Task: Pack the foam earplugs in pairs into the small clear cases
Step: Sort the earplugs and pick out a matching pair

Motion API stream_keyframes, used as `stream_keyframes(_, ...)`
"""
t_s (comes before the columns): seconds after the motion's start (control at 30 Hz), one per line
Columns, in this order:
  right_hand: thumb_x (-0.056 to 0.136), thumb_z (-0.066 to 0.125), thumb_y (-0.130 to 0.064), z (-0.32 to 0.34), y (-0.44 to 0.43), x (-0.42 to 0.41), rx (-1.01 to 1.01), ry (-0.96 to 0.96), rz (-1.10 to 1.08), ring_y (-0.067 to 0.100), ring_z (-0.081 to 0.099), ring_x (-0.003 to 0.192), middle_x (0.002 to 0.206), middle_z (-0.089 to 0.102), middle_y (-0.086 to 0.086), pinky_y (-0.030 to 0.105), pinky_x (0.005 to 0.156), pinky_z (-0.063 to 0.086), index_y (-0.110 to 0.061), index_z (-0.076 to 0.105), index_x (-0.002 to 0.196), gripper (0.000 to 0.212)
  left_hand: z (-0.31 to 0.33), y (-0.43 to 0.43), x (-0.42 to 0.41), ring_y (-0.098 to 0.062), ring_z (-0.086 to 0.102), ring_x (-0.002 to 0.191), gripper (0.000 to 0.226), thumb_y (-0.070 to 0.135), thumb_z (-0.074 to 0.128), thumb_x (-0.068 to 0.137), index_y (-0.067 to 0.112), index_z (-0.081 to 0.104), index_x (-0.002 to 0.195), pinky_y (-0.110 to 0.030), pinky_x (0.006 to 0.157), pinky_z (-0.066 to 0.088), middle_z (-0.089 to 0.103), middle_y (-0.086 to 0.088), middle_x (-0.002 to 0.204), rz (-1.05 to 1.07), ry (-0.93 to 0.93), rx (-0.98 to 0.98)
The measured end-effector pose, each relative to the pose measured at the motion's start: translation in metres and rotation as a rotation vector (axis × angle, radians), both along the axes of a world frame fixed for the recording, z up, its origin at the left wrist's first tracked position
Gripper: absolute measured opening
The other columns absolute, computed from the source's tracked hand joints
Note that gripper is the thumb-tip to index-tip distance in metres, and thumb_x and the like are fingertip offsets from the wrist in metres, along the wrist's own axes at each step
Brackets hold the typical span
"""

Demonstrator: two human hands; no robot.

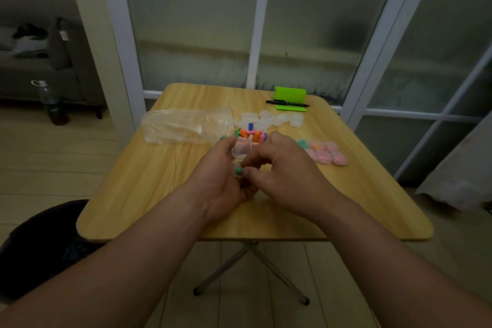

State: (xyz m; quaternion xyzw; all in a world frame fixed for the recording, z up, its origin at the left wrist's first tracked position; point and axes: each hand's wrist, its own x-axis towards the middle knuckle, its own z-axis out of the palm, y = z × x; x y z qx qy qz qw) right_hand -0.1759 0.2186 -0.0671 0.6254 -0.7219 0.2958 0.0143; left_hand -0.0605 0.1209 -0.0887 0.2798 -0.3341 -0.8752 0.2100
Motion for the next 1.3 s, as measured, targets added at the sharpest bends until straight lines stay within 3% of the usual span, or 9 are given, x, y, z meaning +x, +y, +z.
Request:
stream_keyframes(0.13, 0.092, 0.074, -0.046, -0.003, -0.005, -0.001, 0.025, 0.028, 0.023, 0.01, 0.05, 0.099, 0.099, 0.056, -0.009, 0.032, 0.079, 0.046, -0.038, 0.077, 0.095, 0.009, 0.004, 0.0, 0.003, -0.032, 0.056, 0.139, 0.054, 0.047, 0.042, 0.104, 0.016, 0.061, 0.144, -0.046, 0.12, 0.037, 0.062, -0.018, 0.145, -0.012, 0.049, -0.019)
stream_keyframes(0.2, 0.093, 0.074, -0.045, -0.001, -0.006, -0.004, 0.009, -0.024, 0.018, 0.007, 0.051, 0.098, 0.1, 0.056, -0.01, 0.027, 0.08, 0.046, -0.036, 0.078, 0.1, 0.012, 0.006, 0.0, 0.005, -0.027, 0.068, 0.103, 0.055, 0.048, 0.04, 0.105, 0.014, 0.062, 0.142, -0.035, 0.092, 0.051, 0.072, -0.016, 0.118, -0.008, 0.041, -0.045)
stream_keyframes(0.23, 0.094, 0.074, -0.042, 0.001, -0.006, -0.008, -0.024, -0.069, -0.008, 0.005, 0.053, 0.097, 0.1, 0.057, -0.011, 0.025, 0.08, 0.045, -0.034, 0.078, 0.101, 0.011, 0.007, 0.0, 0.005, -0.021, 0.064, 0.083, 0.055, 0.049, 0.039, 0.105, 0.013, 0.064, 0.139, -0.032, 0.076, 0.049, 0.07, -0.013, 0.1, 0.0, 0.024, -0.059)
stream_keyframes(0.33, 0.099, 0.07, -0.031, 0.002, -0.016, -0.032, -0.115, -0.123, -0.211, 0.006, 0.059, 0.092, 0.099, 0.065, -0.008, 0.028, 0.079, 0.049, -0.028, 0.077, 0.101, 0.008, 0.009, -0.006, 0.006, -0.015, 0.052, 0.062, 0.052, 0.051, 0.038, 0.106, 0.013, 0.068, 0.126, -0.028, 0.058, 0.043, 0.061, -0.005, 0.075, 0.091, -0.034, -0.063)
stream_keyframes(0.47, 0.099, 0.067, -0.022, -0.011, -0.03, -0.062, -0.017, -0.078, -0.421, 0.011, 0.064, 0.097, 0.11, 0.07, -0.004, 0.03, 0.077, 0.052, -0.03, 0.075, 0.108, 0.015, 0.011, -0.011, 0.007, -0.014, 0.051, 0.059, 0.05, 0.051, 0.04, 0.106, 0.013, 0.072, 0.11, -0.028, 0.056, 0.041, 0.06, -0.004, 0.072, 0.193, -0.076, -0.059)
stream_keyframes(0.6, 0.097, 0.066, -0.023, -0.023, -0.046, -0.058, 0.089, 0.028, -0.407, 0.021, 0.061, 0.11, 0.115, 0.065, 0.0, 0.041, 0.091, 0.054, -0.035, 0.073, 0.12, 0.027, 0.013, -0.015, 0.008, -0.014, 0.05, 0.057, 0.052, 0.051, 0.04, 0.106, 0.011, 0.07, 0.119, -0.027, 0.054, 0.041, 0.06, -0.004, 0.071, 0.192, -0.075, -0.055)
stream_keyframes(0.87, 0.1, 0.061, -0.037, -0.029, -0.067, -0.049, 0.145, 0.254, -0.431, 0.029, 0.056, 0.107, 0.106, 0.061, 0.005, 0.04, 0.081, 0.044, -0.032, 0.076, 0.116, 0.023, 0.014, -0.019, 0.006, -0.015, 0.053, 0.055, 0.051, 0.051, 0.042, 0.105, 0.01, 0.069, 0.122, -0.027, 0.052, 0.043, 0.063, -0.005, 0.073, 0.202, -0.076, -0.063)
stream_keyframes(1.17, 0.09, 0.071, -0.027, -0.026, -0.063, -0.039, 0.083, 0.133, -0.381, 0.025, 0.059, 0.097, 0.096, 0.067, -0.003, 0.045, 0.085, 0.049, -0.028, 0.065, 0.094, 0.007, 0.013, -0.02, 0.003, -0.016, 0.053, 0.057, 0.052, 0.05, 0.042, 0.105, 0.01, 0.068, 0.125, -0.027, 0.054, 0.044, 0.064, -0.006, 0.076, 0.189, -0.078, -0.072)
stream_keyframes(1.3, 0.092, 0.07, -0.025, -0.027, -0.057, -0.038, 0.071, 0.108, -0.351, 0.022, 0.06, 0.095, 0.097, 0.067, -0.004, 0.042, 0.081, 0.05, -0.027, 0.065, 0.098, 0.008, 0.013, -0.017, 0.002, -0.016, 0.053, 0.058, 0.051, 0.05, 0.04, 0.106, 0.011, 0.07, 0.119, -0.028, 0.055, 0.043, 0.063, -0.006, 0.076, 0.169, -0.075, -0.081)
